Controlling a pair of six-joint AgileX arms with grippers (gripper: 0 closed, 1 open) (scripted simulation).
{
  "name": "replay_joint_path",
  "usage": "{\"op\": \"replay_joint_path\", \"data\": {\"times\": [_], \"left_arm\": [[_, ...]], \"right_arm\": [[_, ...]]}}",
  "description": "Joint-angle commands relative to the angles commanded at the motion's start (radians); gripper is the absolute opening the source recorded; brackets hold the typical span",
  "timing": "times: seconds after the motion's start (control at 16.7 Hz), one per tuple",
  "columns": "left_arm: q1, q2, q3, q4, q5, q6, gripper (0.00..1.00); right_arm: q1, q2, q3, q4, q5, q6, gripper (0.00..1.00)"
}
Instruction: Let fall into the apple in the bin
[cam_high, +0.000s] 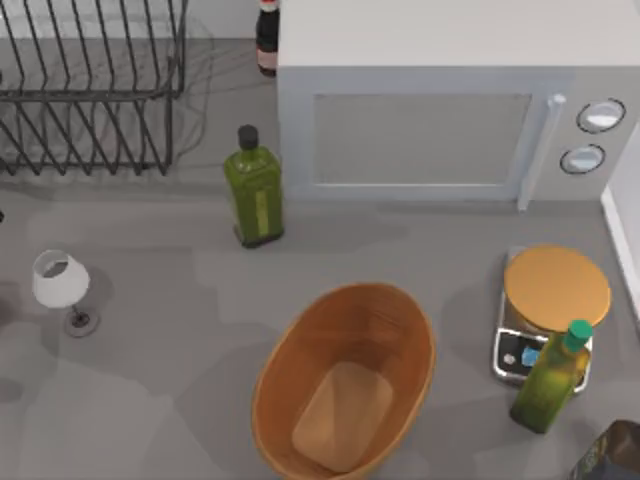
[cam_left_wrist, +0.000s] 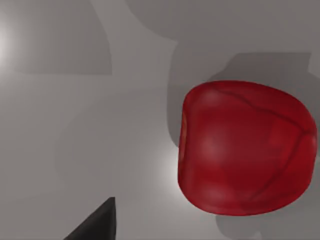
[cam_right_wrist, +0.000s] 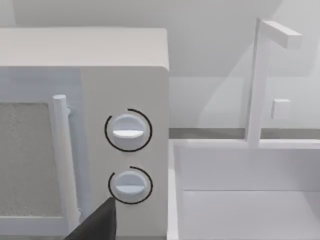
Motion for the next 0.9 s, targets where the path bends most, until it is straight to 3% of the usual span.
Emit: {"op": "replay_joint_path", "data": {"times": [0.48,0.9], "left_arm": [[0.005,0.028,0.008,0.007,0.001,0.009,1.00],[0.019,0.136,-0.086,0.209,0.001,0.021,1.00]], "right_arm": [[0.000,0.000,0.000,0.000,0.000,0.000,1.00],[0.000,0.000,0.000,0.000,0.000,0.000,1.00]]}}
